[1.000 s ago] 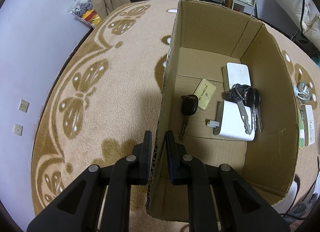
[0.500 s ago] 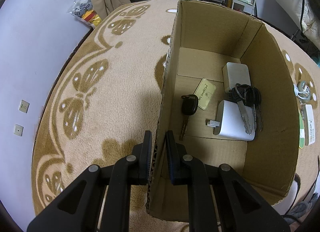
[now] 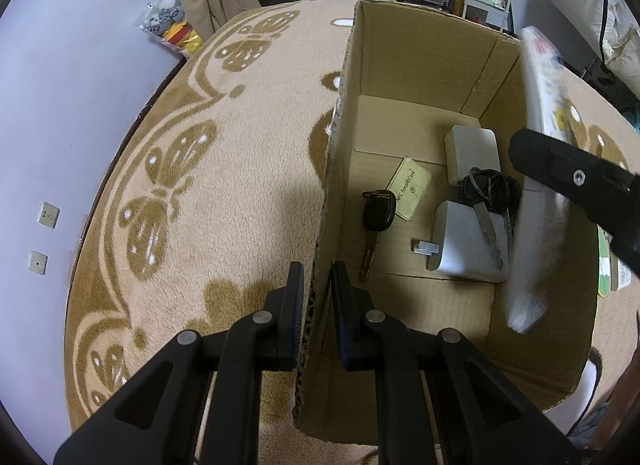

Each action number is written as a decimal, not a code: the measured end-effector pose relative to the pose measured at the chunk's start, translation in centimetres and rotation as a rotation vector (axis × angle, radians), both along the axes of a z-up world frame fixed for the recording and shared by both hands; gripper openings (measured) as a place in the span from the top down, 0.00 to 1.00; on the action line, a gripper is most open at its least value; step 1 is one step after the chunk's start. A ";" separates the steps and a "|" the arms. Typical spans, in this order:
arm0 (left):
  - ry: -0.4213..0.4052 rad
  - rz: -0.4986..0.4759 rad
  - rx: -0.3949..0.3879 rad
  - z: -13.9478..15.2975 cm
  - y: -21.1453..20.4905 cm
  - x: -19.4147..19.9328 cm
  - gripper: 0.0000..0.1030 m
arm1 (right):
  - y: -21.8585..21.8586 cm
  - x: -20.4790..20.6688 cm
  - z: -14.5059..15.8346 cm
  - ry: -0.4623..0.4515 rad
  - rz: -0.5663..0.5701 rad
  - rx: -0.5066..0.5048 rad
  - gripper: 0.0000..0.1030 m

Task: Organize rigid objects
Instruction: 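Carry the white remote into the box and release it with the right tool, then grasp the light-blue handheld device with the right tool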

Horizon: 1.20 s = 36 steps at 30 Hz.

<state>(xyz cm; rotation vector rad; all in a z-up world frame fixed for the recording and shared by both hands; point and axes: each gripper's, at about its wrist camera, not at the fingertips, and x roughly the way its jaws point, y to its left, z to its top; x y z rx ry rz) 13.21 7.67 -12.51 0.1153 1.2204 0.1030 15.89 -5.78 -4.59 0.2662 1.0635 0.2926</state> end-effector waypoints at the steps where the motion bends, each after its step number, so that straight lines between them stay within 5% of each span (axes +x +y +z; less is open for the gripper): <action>1: 0.001 0.001 -0.002 0.0 0.1 0.0 0.87 | 0.1 0.0 0.0 0.002 0.007 -0.006 0.57; 6: 0.001 0.005 -0.006 0.0 0.1 0.1 0.87 | -0.4 0.3 1.2 -0.026 0.006 0.010 0.56; 8: 0.000 0.003 0.001 0.0 0.1 0.1 0.87 | -0.7 0.3 2.1 -0.034 0.005 0.015 0.47; 10: 0.000 0.003 0.003 -0.1 0.1 0.1 0.87 | -1.2 0.2 3.1 -0.062 -0.001 0.006 0.27; 15: -0.002 0.003 0.004 0.0 0.0 0.1 0.87 | -3.6 0.2 5.4 -0.168 -0.043 -0.049 0.10; 23: -0.003 0.003 0.008 0.0 0.0 0.1 0.87 | -8.1 3.6 3.2 -0.151 -0.063 -0.146 0.10; 36: -0.005 -0.002 0.023 -0.1 -0.1 0.2 0.87 | -11.7 7.2 -6.3 0.000 -0.054 -0.233 0.13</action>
